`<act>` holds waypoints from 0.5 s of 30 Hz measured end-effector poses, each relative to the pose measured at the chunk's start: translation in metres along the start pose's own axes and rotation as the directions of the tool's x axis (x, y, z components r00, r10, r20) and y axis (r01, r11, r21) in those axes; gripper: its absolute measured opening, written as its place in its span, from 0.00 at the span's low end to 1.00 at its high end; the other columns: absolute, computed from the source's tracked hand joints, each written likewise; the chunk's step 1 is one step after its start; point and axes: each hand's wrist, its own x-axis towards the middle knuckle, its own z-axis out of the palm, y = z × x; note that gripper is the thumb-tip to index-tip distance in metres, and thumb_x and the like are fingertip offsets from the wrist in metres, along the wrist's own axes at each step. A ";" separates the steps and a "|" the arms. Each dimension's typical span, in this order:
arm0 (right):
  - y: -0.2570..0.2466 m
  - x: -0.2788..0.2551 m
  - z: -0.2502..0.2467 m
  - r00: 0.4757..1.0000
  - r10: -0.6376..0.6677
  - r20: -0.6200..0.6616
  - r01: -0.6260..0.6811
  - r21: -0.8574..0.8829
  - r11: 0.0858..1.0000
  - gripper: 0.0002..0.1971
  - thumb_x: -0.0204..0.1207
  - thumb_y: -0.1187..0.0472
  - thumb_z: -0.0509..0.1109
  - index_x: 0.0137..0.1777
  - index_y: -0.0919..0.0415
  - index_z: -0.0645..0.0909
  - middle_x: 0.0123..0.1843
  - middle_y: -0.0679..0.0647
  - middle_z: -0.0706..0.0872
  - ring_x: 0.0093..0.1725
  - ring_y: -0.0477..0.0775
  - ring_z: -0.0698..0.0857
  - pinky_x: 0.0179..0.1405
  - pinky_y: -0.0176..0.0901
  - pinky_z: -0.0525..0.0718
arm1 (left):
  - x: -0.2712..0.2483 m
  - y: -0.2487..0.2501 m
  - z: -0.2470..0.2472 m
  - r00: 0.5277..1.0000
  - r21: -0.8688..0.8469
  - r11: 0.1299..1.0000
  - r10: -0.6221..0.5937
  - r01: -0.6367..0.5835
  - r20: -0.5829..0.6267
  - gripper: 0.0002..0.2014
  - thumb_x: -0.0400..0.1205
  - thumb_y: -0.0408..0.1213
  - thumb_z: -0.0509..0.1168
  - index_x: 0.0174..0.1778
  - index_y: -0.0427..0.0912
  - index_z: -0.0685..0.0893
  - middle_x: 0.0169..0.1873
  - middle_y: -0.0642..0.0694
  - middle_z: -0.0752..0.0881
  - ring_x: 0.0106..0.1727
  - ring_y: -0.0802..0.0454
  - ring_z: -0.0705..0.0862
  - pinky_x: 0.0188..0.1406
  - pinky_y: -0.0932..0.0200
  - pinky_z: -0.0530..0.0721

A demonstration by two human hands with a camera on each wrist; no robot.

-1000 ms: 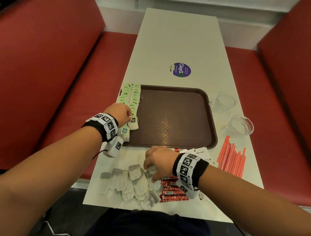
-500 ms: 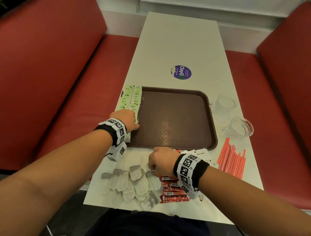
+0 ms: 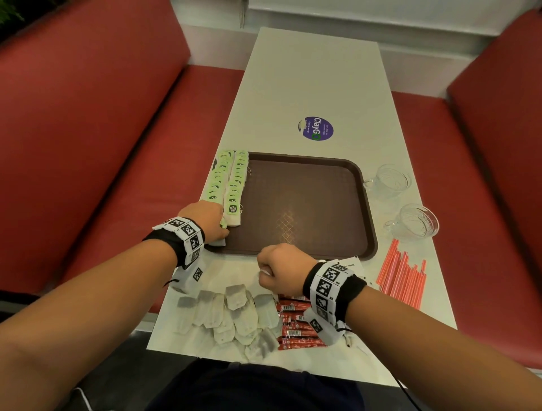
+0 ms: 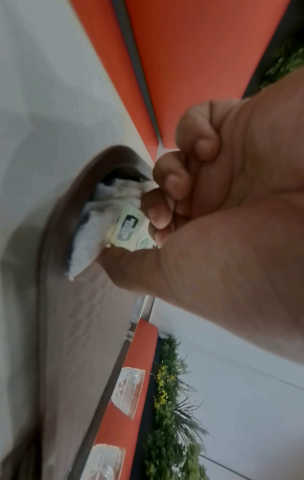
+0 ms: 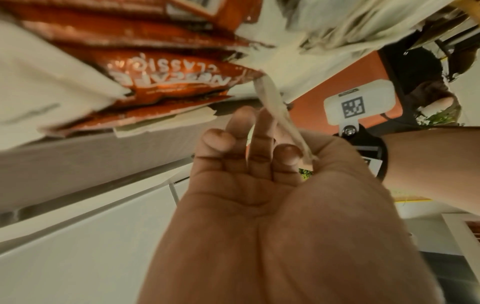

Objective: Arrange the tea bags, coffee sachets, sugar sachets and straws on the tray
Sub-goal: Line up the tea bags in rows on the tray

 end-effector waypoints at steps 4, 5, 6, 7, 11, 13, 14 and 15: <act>0.004 0.000 -0.005 0.997 0.046 -0.055 -0.042 0.077 0.996 0.05 0.72 0.60 0.66 0.35 0.57 0.79 0.44 0.53 0.85 0.42 0.57 0.82 0.46 0.50 0.84 | -0.016 -0.001 -0.011 0.994 -0.050 0.995 0.081 -0.085 -0.076 0.20 0.76 0.64 0.68 0.41 0.51 0.74 0.39 0.52 0.82 0.40 0.49 0.81 0.33 0.56 0.74; 0.007 0.001 -0.005 0.996 0.057 -0.073 -0.049 0.107 0.993 0.06 0.71 0.59 0.65 0.40 0.58 0.83 0.46 0.52 0.87 0.42 0.54 0.82 0.46 0.48 0.84 | -0.022 0.000 -0.013 0.986 -0.095 0.985 0.135 -0.145 -0.098 0.20 0.76 0.64 0.68 0.40 0.52 0.74 0.37 0.53 0.83 0.39 0.51 0.81 0.32 0.56 0.73; 0.009 0.000 -0.005 0.994 0.067 -0.088 -0.055 0.135 0.989 0.10 0.69 0.58 0.64 0.44 0.58 0.86 0.46 0.50 0.88 0.40 0.51 0.82 0.45 0.45 0.84 | -0.030 0.002 -0.014 0.972 -0.139 0.965 0.209 -0.222 -0.102 0.19 0.76 0.64 0.68 0.39 0.53 0.75 0.36 0.54 0.83 0.38 0.53 0.81 0.32 0.57 0.73; 0.010 0.000 -0.004 0.992 0.075 -0.101 -0.058 0.157 0.986 0.11 0.69 0.57 0.64 0.45 0.58 0.87 0.42 0.48 0.88 0.36 0.48 0.80 0.42 0.43 0.84 | -0.039 0.005 -0.015 0.951 -0.174 0.935 0.299 -0.309 -0.083 0.18 0.75 0.64 0.69 0.39 0.53 0.77 0.35 0.55 0.83 0.37 0.55 0.81 0.32 0.58 0.74; 0.008 -0.002 -0.008 0.984 0.126 -0.128 -0.099 0.197 0.975 0.09 0.72 0.62 0.66 0.31 0.57 0.72 0.28 0.53 0.79 0.28 0.53 0.73 0.30 0.46 0.75 | -0.080 0.020 -0.004 0.820 -0.158 0.826 0.560 -0.541 0.121 0.19 0.71 0.66 0.71 0.43 0.55 0.81 0.38 0.58 0.83 0.40 0.59 0.81 0.41 0.56 0.83; 0.008 -0.002 -0.009 0.982 0.136 -0.130 -0.105 0.224 0.969 0.14 0.73 0.62 0.66 0.30 0.54 0.65 0.27 0.54 0.75 0.27 0.54 0.71 0.28 0.45 0.71 | -0.093 0.027 0.009 0.792 -0.081 0.817 0.574 -0.571 0.208 0.23 0.68 0.69 0.71 0.43 0.54 0.81 0.40 0.57 0.83 0.40 0.58 0.81 0.41 0.55 0.83; 0.008 -0.002 -0.009 0.982 0.142 -0.127 -0.108 0.243 0.964 0.15 0.74 0.62 0.65 0.30 0.54 0.63 0.27 0.53 0.73 0.27 0.53 0.69 0.27 0.45 0.69 | -0.097 0.028 0.016 0.791 -0.047 0.819 0.565 -0.571 0.233 0.24 0.67 0.71 0.70 0.43 0.54 0.80 0.40 0.57 0.83 0.40 0.57 0.81 0.40 0.54 0.83; 0.008 -0.001 -0.009 0.982 0.141 -0.125 -0.105 0.255 0.961 0.15 0.74 0.63 0.65 0.30 0.54 0.63 0.27 0.52 0.72 0.27 0.52 0.68 0.27 0.44 0.69 | -0.099 0.029 0.021 0.796 -0.021 0.823 0.555 -0.568 0.240 0.25 0.67 0.71 0.69 0.43 0.54 0.79 0.40 0.57 0.82 0.40 0.56 0.81 0.39 0.54 0.83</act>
